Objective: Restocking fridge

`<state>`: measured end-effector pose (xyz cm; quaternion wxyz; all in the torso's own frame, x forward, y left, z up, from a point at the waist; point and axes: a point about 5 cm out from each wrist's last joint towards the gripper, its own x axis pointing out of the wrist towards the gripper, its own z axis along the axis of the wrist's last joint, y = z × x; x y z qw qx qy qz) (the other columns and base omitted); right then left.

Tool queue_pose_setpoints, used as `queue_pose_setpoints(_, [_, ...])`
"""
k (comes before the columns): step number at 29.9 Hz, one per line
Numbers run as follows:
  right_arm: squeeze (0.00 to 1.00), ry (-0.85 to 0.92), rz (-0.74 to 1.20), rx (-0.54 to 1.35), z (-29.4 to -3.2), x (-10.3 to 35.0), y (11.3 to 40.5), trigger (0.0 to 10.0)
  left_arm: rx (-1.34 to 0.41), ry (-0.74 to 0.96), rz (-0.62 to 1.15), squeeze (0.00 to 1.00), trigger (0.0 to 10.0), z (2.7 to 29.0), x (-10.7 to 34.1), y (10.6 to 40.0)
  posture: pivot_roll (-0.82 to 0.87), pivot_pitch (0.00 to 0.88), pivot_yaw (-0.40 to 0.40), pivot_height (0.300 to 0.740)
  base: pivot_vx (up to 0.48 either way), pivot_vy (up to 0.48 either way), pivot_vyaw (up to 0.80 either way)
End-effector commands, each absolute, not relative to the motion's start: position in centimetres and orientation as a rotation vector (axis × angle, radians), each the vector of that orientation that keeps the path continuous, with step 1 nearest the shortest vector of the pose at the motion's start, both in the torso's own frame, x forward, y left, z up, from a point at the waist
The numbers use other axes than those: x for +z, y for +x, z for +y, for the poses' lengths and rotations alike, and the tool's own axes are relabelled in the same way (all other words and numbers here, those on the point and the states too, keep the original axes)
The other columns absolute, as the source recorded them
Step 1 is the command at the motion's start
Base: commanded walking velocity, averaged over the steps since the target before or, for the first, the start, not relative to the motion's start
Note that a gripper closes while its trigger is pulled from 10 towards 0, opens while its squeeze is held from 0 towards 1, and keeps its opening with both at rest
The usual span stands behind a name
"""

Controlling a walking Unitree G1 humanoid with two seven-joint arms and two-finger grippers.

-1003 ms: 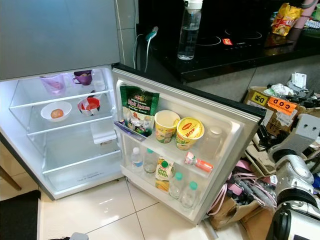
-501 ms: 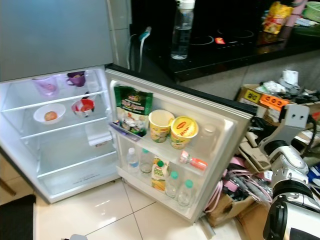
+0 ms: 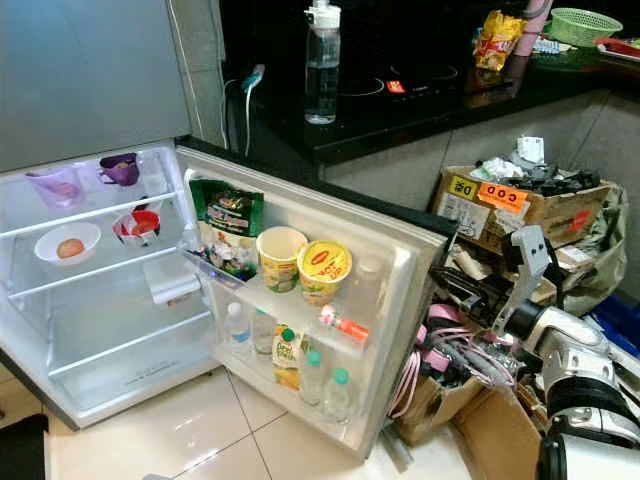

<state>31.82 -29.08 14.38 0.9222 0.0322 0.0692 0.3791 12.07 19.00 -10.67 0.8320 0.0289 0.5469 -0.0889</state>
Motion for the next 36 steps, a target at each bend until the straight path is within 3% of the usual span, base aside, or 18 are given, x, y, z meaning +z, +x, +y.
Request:
queue_pose_setpoints(1, [0.0,0.084,0.132,0.942,-26.7,14.4,31.9,10.0,-0.186,0.052,1.203,0.0,10.0,19.1,-11.0,11.0,-0.05,0.0,-0.014,0.74,0.0,0.0,0.0])
queue_pose_setpoints(5, [0.0,0.095,0.153,1.034,-25.5,13.9,31.3,10.0,-0.188,0.051,1.203,0.0,10.0,19.0,-11.0,11.0,-0.06,0.0,-0.014,0.74,0.0,0.0,0.0])
queue_pose_setpoints(12, [0.0,0.14,0.306,1.3,-20.9,10.2,27.8,10.0,-0.191,0.043,1.207,0.0,10.0,18.8,-11.1,10.8,-0.06,0.0,-0.019,0.74,0.0,0.0,0.0])
queue_pose_setpoints(18, [0.0,0.137,0.396,1.371,-19.9,8.7,25.9,10.0,-0.194,0.041,1.21,0.0,10.0,18.7,-11.1,10.7,-0.06,0.0,-0.021,0.74,0.0,0.0,0.0])
queue_pose_setpoints(25, [0.0,0.009,0.646,1.226,-23.3,5.7,23.8,10.0,-0.191,0.034,1.209,0.0,10.0,18.6,-11.1,10.7,-0.06,0.0,-0.026,0.74,0.0,0.0,0.0])
queue_pose_setpoints(30, [0.0,-0.098,0.848,0.956,-29.1,4.5,22.0,10.0,-0.196,0.03,1.214,0.0,10.0,18.5,-11.2,10.5,-0.06,0.0,-0.028,0.74,0.0,0.0,0.0])
queue_pose_setpoints(31, [0.0,-0.098,0.848,0.956,-29.1,4.5,22.0,10.0,-0.196,0.03,1.214,0.0,10.0,18.5,-11.2,10.5,-0.06,0.0,-0.028,0.74,0.0,0.0,0.0])
queue_pose_setpoints(34, [0.0,-0.201,0.913,0.669,-32.8,4.3,22.0,10.0,-0.2,0.03,1.214,0.0,10.0,18.4,-11.2,10.5,-0.06,0.0,-0.029,0.74,0.0,0.0,0.0])
queue_pose_setpoints(36, [0.0,-0.218,0.918,0.625,-33.4,4.3,22.0,10.0,-0.201,0.03,1.214,0.0,10.0,18.4,-11.2,10.5,-0.06,0.0,-0.029,0.74,0.0,0.0,0.0])
